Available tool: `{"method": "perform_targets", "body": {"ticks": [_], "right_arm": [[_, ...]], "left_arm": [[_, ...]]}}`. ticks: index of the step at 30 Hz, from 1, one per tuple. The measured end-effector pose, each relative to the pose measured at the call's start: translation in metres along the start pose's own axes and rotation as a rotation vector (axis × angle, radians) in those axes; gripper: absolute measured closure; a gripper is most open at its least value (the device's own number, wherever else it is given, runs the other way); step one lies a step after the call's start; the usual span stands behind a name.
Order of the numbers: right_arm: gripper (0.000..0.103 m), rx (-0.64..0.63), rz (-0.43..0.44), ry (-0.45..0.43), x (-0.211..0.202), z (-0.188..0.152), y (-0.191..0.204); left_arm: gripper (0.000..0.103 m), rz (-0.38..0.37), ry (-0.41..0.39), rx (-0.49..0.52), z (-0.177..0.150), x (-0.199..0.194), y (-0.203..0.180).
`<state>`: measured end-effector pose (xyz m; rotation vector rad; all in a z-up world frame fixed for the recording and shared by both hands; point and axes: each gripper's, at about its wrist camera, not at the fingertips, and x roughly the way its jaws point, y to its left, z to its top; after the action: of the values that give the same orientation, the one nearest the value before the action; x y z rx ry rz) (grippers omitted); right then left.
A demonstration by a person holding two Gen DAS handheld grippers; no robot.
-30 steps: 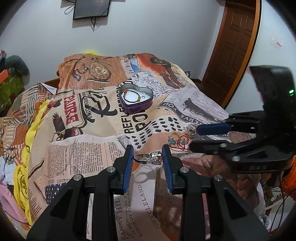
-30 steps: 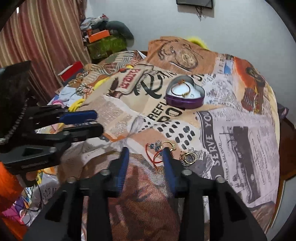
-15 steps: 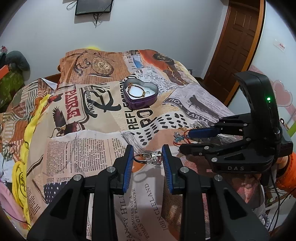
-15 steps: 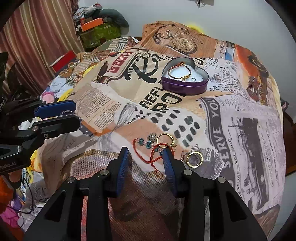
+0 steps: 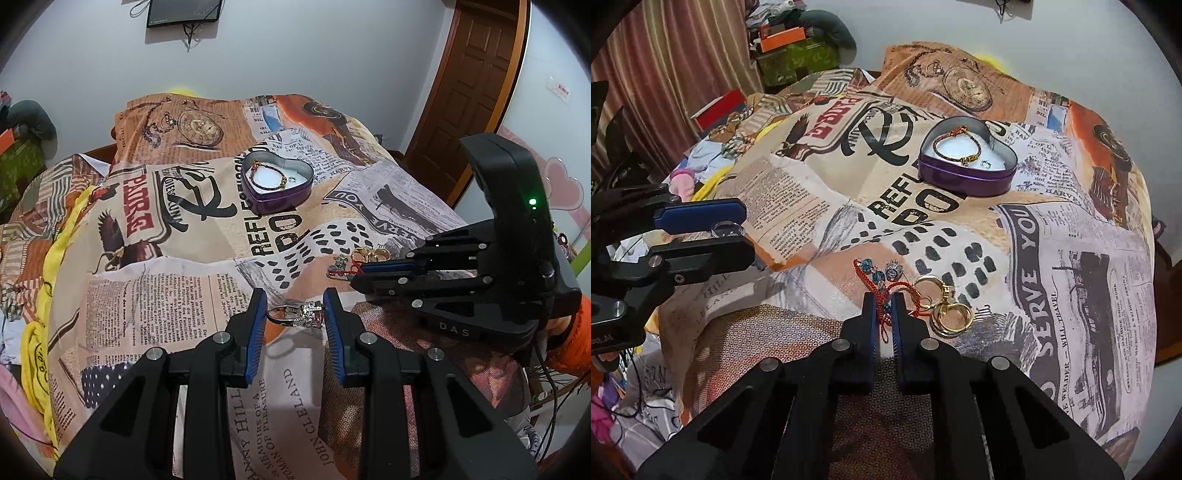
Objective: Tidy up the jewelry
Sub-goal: 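Carry the red string bracelet with the right tool and silver ring with the left over the heart tin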
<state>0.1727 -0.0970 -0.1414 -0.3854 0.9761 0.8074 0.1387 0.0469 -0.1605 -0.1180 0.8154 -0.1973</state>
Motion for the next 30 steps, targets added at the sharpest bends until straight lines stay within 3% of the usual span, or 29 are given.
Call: {"method": "perform_targets", "body": {"ticks": [7,18,30], "right_arm": [[0.097,0.047,0.004,-0.093,-0.03,0.003,-0.006],[0.097,0.082,-0.043,-0.248,-0.077,0.035,-0.029],[0.096,0.112,-0.055,-0.306,-0.073,0.064,-0.055]], "left_arm": [[0.073,0.012,-0.016,0.014,0.005,-0.008,-0.004],[0.073,0.029,-0.061,0.04,0.028,-0.011,-0.011],[0.073,0.044,-0.089,0.04,0.072,0.015,0.0]]}}
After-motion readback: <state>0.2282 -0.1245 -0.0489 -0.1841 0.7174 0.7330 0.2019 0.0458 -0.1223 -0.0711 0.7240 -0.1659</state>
